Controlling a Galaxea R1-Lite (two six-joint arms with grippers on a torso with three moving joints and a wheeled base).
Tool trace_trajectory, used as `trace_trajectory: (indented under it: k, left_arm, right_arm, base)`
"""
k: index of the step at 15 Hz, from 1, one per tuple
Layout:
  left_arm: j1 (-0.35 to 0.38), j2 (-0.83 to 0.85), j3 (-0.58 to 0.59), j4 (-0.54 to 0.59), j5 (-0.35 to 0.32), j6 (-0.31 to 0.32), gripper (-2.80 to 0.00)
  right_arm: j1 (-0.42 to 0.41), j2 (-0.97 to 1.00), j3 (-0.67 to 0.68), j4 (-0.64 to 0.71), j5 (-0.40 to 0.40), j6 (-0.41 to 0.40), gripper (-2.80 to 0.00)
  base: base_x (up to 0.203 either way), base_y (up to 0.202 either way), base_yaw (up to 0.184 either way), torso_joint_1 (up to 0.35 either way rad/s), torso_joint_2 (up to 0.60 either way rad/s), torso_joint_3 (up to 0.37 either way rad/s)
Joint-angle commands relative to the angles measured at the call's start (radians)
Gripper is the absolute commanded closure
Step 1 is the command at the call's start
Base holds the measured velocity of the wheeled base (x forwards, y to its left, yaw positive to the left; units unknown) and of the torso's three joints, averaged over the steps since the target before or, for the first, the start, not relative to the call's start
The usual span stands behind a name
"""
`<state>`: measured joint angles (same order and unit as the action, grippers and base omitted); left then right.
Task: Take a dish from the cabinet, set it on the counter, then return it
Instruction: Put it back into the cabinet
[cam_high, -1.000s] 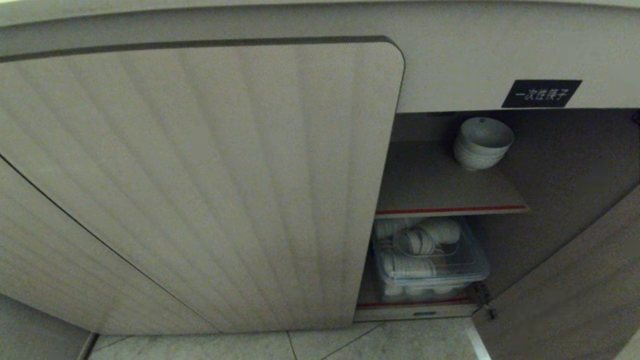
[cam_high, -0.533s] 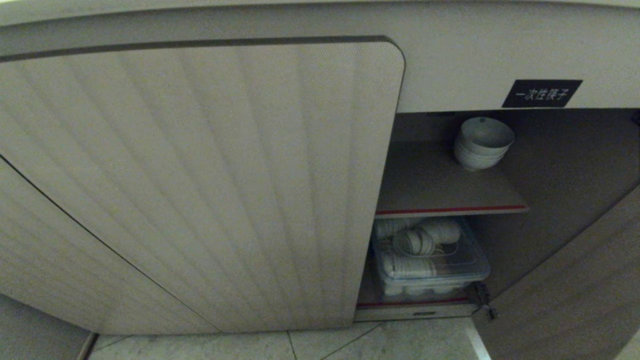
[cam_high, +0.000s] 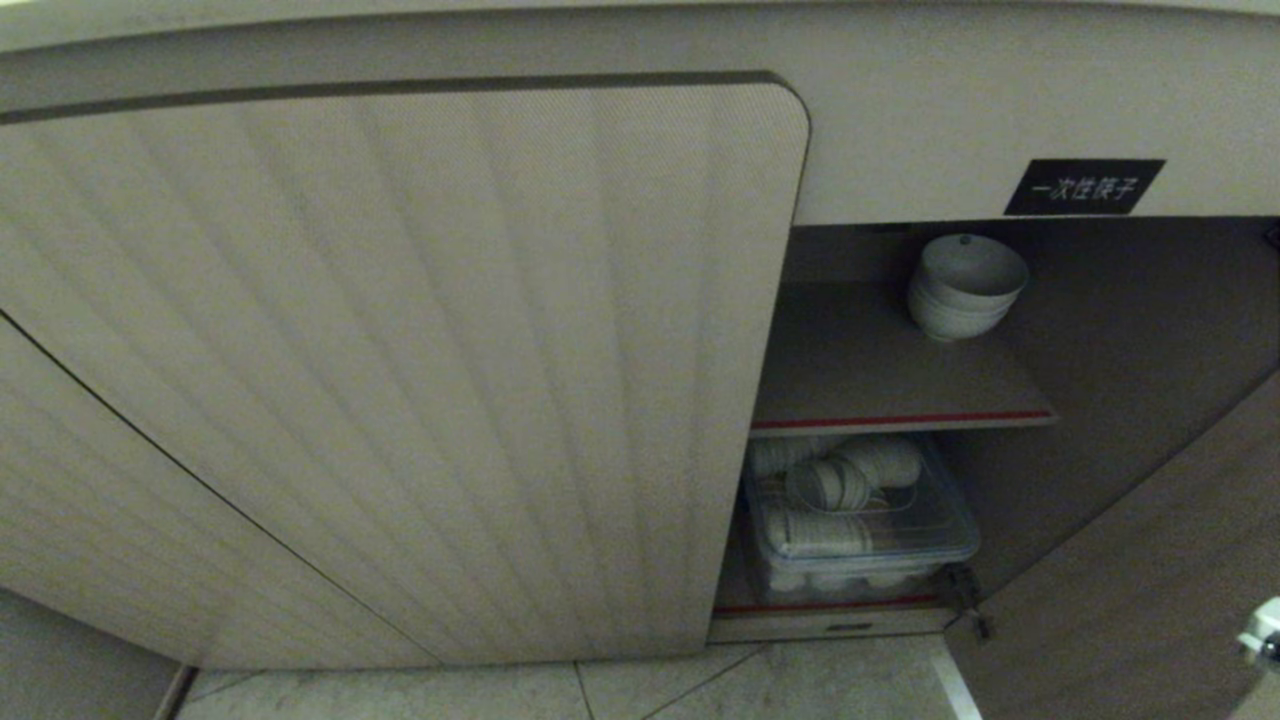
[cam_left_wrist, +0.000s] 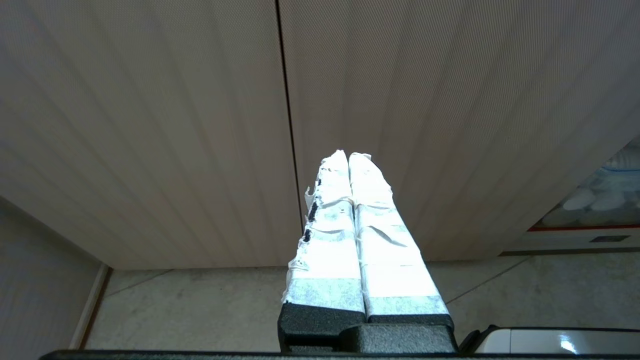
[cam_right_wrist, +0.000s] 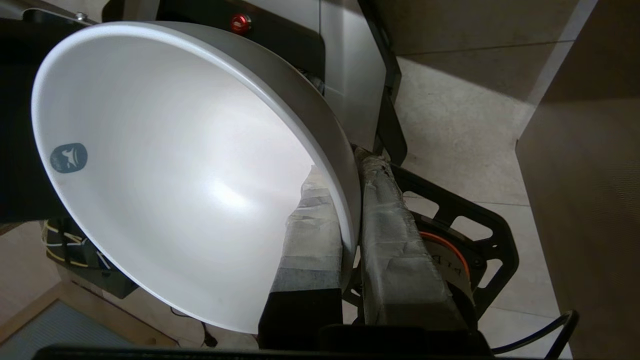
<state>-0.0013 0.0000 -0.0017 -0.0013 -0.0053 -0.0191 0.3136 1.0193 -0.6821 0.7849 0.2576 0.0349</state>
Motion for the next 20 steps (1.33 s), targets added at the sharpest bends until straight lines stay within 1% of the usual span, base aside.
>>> trace_trajectory:
  k: [1, 4, 7, 9, 11, 14, 17, 20]
  left_arm:
    - [0.000, 0.000, 0.000, 0.000, -0.001, -0.001, 0.00]
    - [0.000, 0.000, 0.000, 0.000, 0.001, -0.001, 0.00]
    - [0.000, 0.000, 0.000, 0.000, 0.001, -0.001, 0.00]
    - [0.001, 0.000, 0.000, 0.000, -0.001, -0.001, 0.00]
    - [0.000, 0.000, 0.000, 0.000, 0.001, -0.001, 0.00]
    - [0.001, 0.000, 0.000, 0.000, 0.000, -0.001, 0.00]
    - [0.001, 0.000, 0.000, 0.000, -0.001, -0.001, 0.00]
    - [0.000, 0.000, 0.000, 0.000, 0.001, -0.001, 0.00]
  right_arm:
    - [0.002, 0.067, -0.002, -0.025, -0.011, 0.008, 0.00]
    - [0.002, 0.139, -0.008, -0.112, -0.023, 0.055, 0.00]
    - [0.002, 0.222, -0.048, -0.140, -0.024, 0.085, 0.00]
    - [0.002, 0.278, -0.071, -0.187, -0.025, 0.115, 0.00]
    - [0.002, 0.328, -0.087, -0.239, -0.026, 0.155, 0.00]
    - [0.002, 0.389, -0.121, -0.267, -0.027, 0.213, 0.00]
    - [0.002, 0.441, -0.137, -0.338, -0.029, 0.285, 0.00]
    - [0.001, 0.475, -0.165, -0.378, -0.045, 0.332, 0.00]
  base:
    - [0.000, 0.000, 0.000, 0.000, 0.00, 0.000]
    - [0.000, 0.000, 0.000, 0.000, 0.00, 0.000]
    - [0.000, 0.000, 0.000, 0.000, 0.00, 0.000]
    - [0.000, 0.000, 0.000, 0.000, 0.00, 0.000]
    - [0.000, 0.000, 0.000, 0.000, 0.00, 0.000]
    - [0.000, 0.000, 0.000, 0.000, 0.00, 0.000]
    - [0.000, 0.000, 0.000, 0.000, 0.00, 0.000]
    - [0.000, 0.000, 0.000, 0.000, 0.00, 0.000]
